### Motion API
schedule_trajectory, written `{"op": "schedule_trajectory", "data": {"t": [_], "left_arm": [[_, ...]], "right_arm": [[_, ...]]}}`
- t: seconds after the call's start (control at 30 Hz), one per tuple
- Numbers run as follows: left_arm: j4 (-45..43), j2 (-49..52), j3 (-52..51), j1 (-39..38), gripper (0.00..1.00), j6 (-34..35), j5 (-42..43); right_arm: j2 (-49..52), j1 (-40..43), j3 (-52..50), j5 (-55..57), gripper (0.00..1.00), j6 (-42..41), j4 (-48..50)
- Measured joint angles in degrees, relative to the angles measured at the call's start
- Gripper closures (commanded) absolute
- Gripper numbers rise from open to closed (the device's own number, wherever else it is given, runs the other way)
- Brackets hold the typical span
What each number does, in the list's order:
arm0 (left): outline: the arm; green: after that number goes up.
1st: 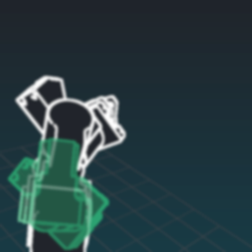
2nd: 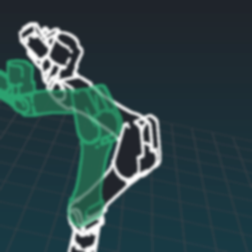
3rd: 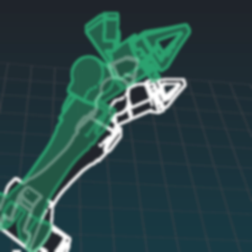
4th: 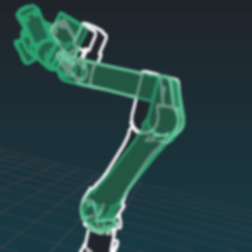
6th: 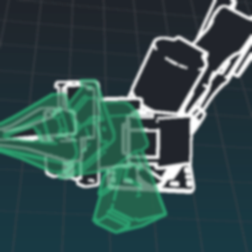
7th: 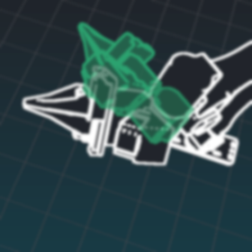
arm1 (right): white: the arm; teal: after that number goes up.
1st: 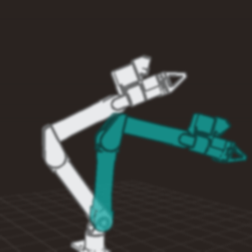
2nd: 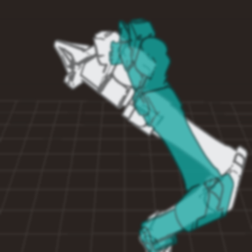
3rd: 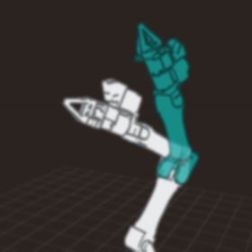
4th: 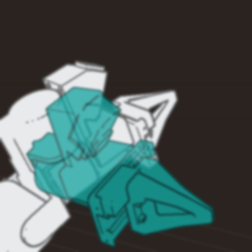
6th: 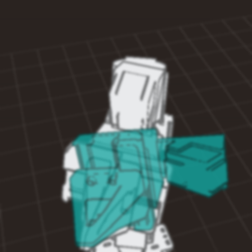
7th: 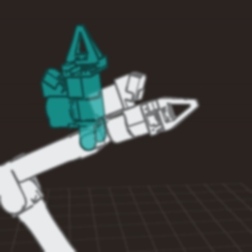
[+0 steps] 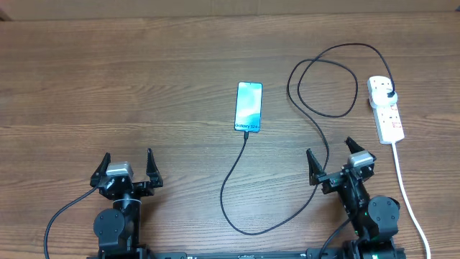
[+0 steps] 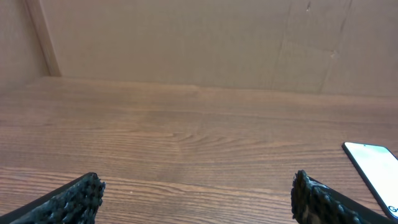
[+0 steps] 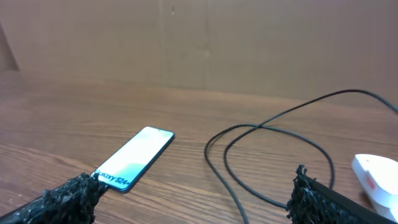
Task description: Plug charger to phone and switch on socket
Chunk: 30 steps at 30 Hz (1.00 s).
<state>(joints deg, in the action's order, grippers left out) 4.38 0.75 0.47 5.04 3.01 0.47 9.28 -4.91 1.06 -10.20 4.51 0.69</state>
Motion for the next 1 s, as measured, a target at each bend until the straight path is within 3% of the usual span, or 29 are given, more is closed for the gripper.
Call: {"op": "schedule_trajectory", "data": {"t": [0.33,1.0], "left_arm": [[0.00,0.00,0.00,0.00,0.00,0.00,0.00],[0.00,0.00,0.00,0.00,0.00,0.00,0.00]], "right_arm": [[-8.02,0.02,0.00,1.81,0.00,-0.02,-4.94],[-8.44,2.95,0.00,5.22,0.00,-4.35,-5.25]]}}
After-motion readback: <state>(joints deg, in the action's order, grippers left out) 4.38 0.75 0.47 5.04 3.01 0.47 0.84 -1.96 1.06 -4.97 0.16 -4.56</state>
